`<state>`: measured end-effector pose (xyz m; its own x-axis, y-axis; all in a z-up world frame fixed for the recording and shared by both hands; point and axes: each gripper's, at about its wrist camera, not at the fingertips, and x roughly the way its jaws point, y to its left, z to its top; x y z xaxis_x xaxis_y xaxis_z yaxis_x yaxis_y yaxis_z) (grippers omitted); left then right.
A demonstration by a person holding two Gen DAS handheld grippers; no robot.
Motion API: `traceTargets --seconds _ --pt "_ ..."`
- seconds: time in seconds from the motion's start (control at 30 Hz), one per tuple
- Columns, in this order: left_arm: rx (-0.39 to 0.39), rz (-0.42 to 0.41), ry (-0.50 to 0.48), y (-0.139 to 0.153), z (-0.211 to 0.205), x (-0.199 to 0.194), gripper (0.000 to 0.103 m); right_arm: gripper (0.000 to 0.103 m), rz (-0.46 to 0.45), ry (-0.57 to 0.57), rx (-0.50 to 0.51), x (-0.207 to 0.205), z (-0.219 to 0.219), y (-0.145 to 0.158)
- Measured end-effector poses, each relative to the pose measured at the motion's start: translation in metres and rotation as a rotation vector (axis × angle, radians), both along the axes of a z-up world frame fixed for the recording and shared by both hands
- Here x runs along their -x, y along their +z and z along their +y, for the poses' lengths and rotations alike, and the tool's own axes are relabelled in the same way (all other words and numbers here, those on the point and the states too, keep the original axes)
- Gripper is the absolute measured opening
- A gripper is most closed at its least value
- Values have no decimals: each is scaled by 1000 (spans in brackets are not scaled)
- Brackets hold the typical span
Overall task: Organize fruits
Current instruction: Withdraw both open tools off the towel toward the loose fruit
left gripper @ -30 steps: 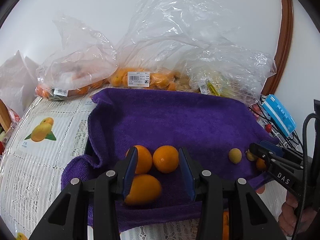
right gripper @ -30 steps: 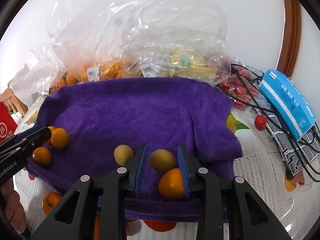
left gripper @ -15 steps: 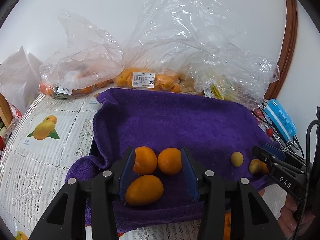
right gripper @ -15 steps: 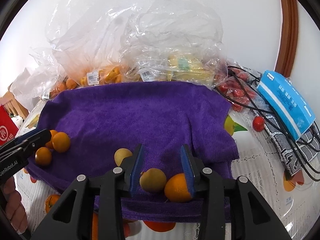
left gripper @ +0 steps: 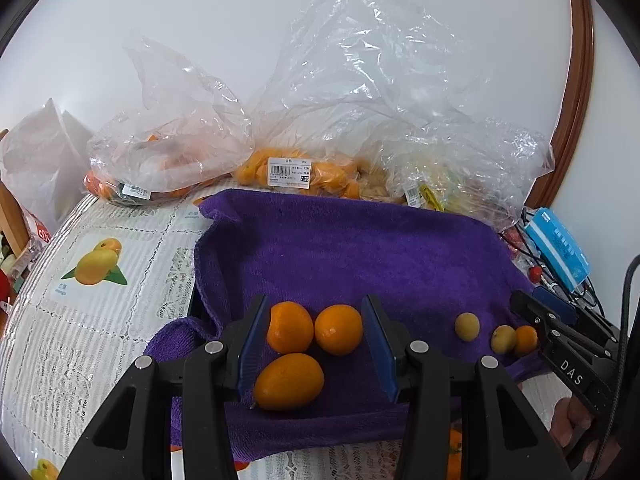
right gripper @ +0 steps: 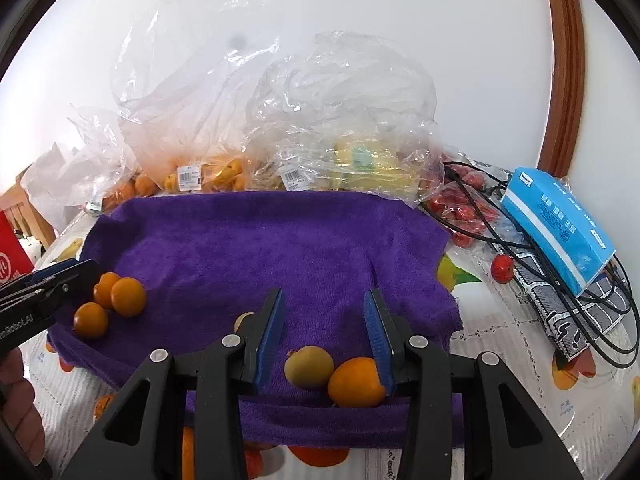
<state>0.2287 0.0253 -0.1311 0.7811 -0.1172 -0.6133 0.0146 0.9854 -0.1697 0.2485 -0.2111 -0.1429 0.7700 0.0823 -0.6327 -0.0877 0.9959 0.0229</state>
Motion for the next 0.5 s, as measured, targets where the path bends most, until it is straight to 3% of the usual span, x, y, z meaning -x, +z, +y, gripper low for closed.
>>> traceTargets --seconds 0.17,0.5 --pt "-1 -27 -1 4 -1 6 45 41 -36 24 1 13 2 8" --pt "-18 -48 -6 4 -5 23 45 41 40 11 -89 50 -3 10"
